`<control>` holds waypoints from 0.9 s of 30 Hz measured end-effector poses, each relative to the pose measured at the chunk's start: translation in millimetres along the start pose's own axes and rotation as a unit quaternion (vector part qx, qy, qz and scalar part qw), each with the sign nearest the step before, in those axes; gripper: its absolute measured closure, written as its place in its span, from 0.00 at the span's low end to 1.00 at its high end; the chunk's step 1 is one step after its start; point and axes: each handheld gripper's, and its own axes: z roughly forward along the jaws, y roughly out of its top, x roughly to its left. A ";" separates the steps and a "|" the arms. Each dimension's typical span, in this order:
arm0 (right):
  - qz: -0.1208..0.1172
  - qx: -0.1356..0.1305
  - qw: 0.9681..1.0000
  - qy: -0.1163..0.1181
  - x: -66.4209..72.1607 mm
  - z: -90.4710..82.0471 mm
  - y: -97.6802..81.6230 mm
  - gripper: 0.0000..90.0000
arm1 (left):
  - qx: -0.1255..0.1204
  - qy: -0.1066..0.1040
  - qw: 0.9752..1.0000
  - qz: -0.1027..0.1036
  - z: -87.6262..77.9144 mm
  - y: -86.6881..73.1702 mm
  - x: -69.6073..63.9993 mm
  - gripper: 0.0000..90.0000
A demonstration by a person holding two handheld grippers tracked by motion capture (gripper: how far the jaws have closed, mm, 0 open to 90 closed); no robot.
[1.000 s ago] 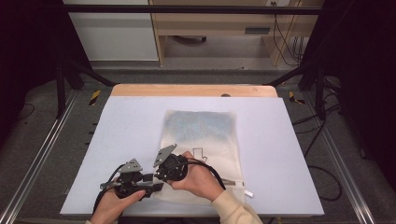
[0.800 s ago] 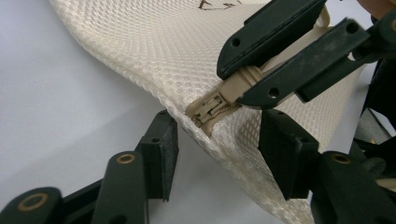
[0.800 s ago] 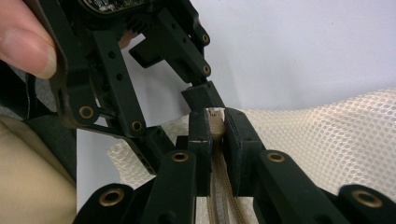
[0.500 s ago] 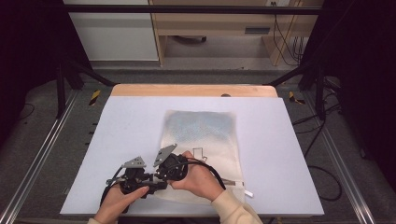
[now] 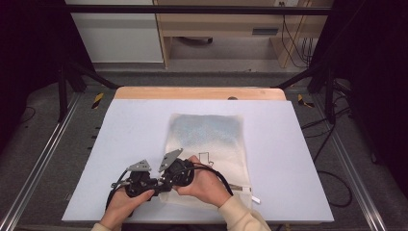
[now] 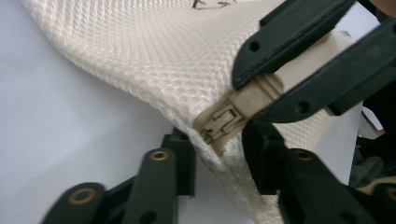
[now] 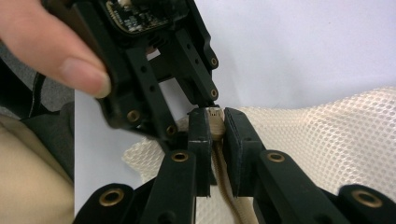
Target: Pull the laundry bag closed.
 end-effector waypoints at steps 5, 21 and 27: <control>0.001 -0.002 1.000 -0.001 -1.1 -2.0 -1.0 0.91 | -0.003 0.006 1.000 0.005 -0.3 0.3 0.6 0.86; -0.003 0.002 1.000 -0.006 -0.6 -1.6 -6.8 0.91 | -0.007 0.016 1.000 0.015 -0.4 0.7 -1.6 0.89; -0.002 0.001 1.000 -0.009 -1.4 -1.6 -8.0 0.91 | -0.013 0.025 0.999 0.022 -1.9 1.9 -3.3 0.90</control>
